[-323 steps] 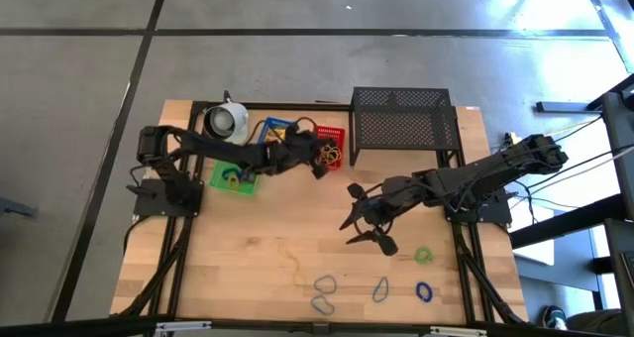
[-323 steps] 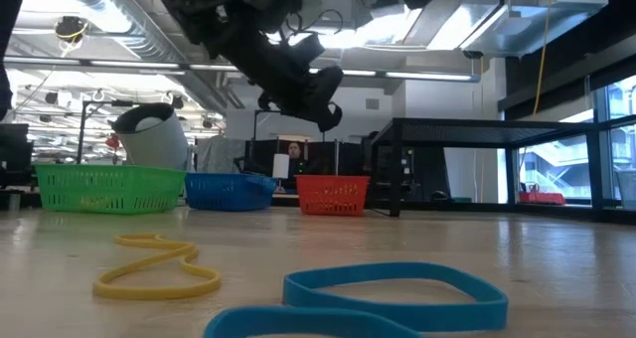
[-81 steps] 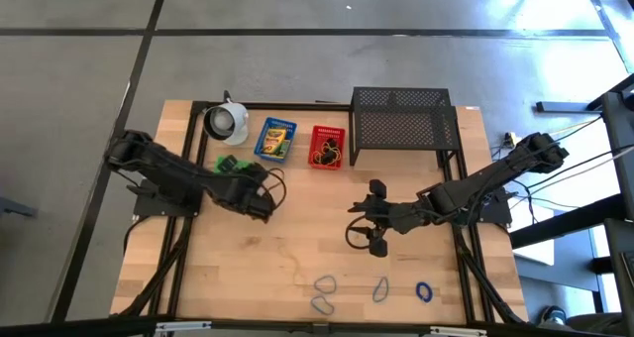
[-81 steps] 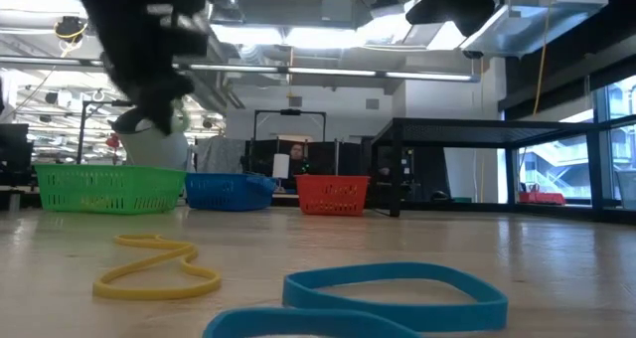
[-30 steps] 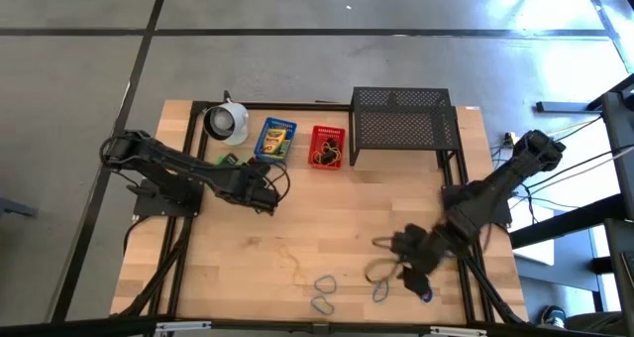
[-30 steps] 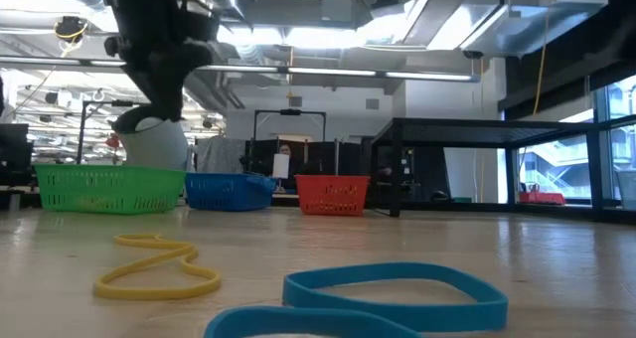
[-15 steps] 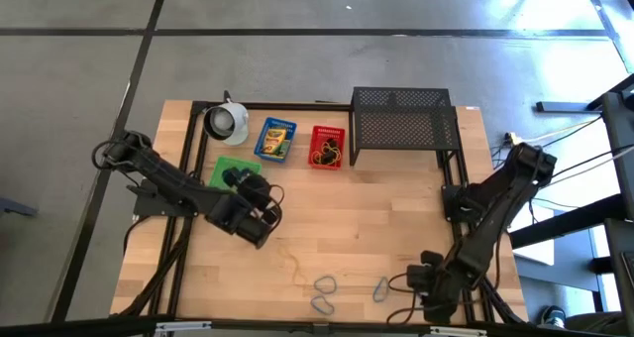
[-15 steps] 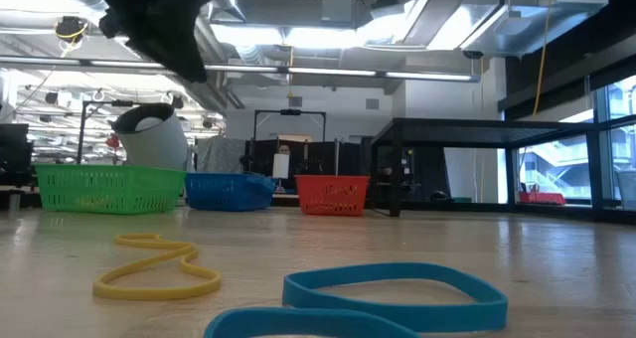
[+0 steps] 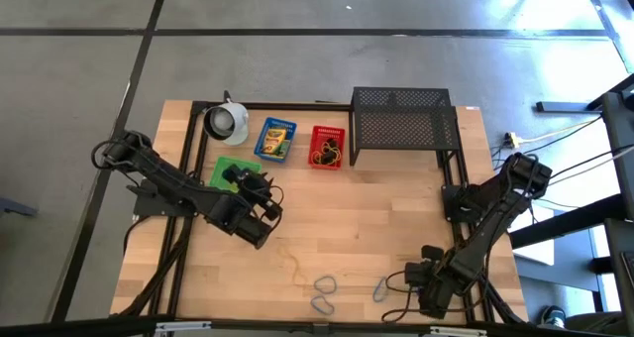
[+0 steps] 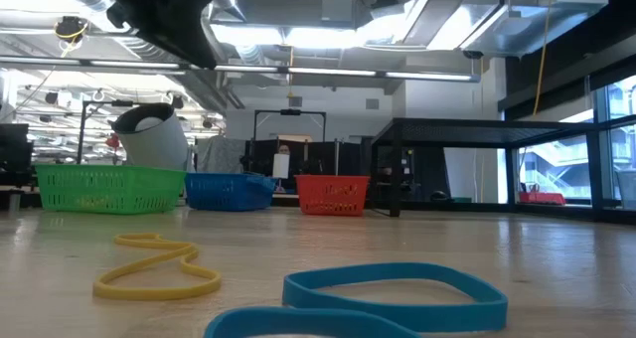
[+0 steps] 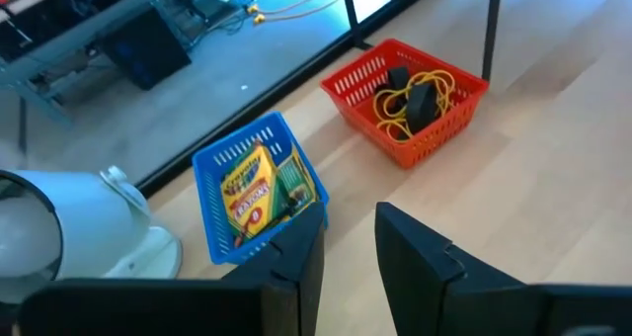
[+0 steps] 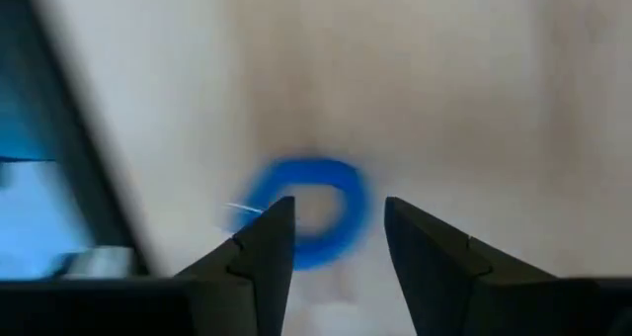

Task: Pick & Place Office Desk Supplies
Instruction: Put the blue spring keychain into the green bin

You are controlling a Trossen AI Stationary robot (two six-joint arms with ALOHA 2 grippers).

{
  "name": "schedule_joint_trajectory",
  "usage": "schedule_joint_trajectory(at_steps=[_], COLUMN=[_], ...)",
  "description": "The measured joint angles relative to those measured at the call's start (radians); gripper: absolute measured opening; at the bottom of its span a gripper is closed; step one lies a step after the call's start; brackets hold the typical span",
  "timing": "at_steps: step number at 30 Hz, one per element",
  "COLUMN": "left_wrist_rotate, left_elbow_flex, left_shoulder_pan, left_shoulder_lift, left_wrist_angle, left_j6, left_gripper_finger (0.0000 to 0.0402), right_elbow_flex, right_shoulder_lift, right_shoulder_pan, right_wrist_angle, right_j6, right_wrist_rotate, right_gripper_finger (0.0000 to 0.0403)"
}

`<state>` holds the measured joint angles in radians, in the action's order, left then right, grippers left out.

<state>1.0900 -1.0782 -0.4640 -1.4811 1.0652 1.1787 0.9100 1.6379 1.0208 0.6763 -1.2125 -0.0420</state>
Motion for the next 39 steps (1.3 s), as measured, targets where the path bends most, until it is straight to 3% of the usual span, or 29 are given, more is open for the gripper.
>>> schedule_joint_trajectory(at_steps=[5,13,17,24,29,34,39], left_wrist_rotate=[0.009,0.009,0.009,0.005,0.003,0.001,0.001], left_elbow_flex=[0.000,0.000,0.000,0.000,0.000,0.000,0.000], left_shoulder_pan=[0.016,0.017,0.017,0.017,0.017,0.017,0.017], left_shoulder_lift=[0.000,0.000,0.000,0.000,0.001,0.001,0.001], left_wrist_angle=[0.000,0.000,-0.001,-0.001,-0.001,-0.001,-0.001], left_j6=[-0.023,-0.032,-0.031,-0.031,-0.031,-0.031,-0.032], left_gripper_finger=[0.0086,0.0086,0.0086,0.0086,0.0086,0.0086,0.0086], right_elbow_flex=[0.000,0.000,0.000,0.008,0.009,0.007,0.006], right_shoulder_lift=[0.000,0.000,0.020,0.101,0.111,0.108,0.108], right_shoulder_pan=[0.019,0.050,0.066,0.081,0.090,0.091,0.090], right_wrist_angle=[0.184,0.042,0.036,0.045,0.042,0.031,0.021], right_j6=[-0.059,-0.080,-0.113,-0.052,-0.028,-0.008,0.039], right_wrist_rotate=[0.000,0.003,0.081,0.065,0.117,0.134,0.128], right_gripper_finger=[0.0154,0.0154,0.0154,0.0154,0.0149,0.0112,0.0042])
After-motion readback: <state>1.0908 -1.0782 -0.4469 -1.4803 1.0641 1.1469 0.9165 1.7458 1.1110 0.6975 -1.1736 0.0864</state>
